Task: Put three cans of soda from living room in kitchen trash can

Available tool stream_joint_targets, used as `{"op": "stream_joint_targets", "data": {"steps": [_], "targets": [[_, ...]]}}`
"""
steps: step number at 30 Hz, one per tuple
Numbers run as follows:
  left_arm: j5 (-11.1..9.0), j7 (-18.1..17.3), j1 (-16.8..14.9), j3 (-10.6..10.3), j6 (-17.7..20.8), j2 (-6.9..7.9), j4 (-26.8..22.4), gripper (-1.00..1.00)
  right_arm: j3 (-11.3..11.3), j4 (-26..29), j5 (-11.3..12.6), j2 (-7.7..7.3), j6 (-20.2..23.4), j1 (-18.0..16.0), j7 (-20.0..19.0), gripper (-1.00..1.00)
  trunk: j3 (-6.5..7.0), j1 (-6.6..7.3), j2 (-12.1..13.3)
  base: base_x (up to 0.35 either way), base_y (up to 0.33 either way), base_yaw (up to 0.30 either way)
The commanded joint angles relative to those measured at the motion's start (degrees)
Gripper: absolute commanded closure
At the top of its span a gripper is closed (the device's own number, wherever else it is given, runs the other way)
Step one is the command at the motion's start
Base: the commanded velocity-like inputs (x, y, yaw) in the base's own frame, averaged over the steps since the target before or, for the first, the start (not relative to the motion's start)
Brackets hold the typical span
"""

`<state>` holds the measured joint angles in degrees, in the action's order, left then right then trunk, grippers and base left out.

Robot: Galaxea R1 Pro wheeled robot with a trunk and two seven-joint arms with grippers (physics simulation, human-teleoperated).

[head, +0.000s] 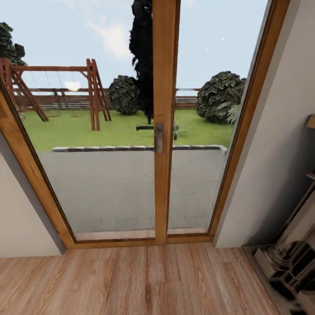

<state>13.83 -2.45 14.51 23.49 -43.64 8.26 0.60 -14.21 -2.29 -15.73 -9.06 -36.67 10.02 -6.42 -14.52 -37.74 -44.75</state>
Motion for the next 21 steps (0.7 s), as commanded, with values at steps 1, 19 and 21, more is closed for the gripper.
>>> {"op": "stream_joint_targets", "data": {"steps": [1,19,21], "targets": [[-0.01,0.00,0.00,-0.10,0.07,0.00,-0.01,-1.00,-0.01,0.00,0.00,0.00,0.01,0.00,0.00,-1.00,0.19,0.23,0.42,0.000,0.000,0.000],[-0.57,0.58,-0.82,-0.11,0.52,-0.31,-0.62,-1.00,-0.02,1.68,-0.06,0.01,0.02,-0.07,-0.02,-1.00,1.08,1.32,2.42,0.000,0.000,0.000],[-0.50,0.47,-0.85,-0.11,0.51,-0.47,-0.64,-1.00,0.01,1.74,-0.08,-0.03,0.02,-0.08,-0.04,-1.00,1.08,1.32,2.42,0.000,0.000,0.000]]}}
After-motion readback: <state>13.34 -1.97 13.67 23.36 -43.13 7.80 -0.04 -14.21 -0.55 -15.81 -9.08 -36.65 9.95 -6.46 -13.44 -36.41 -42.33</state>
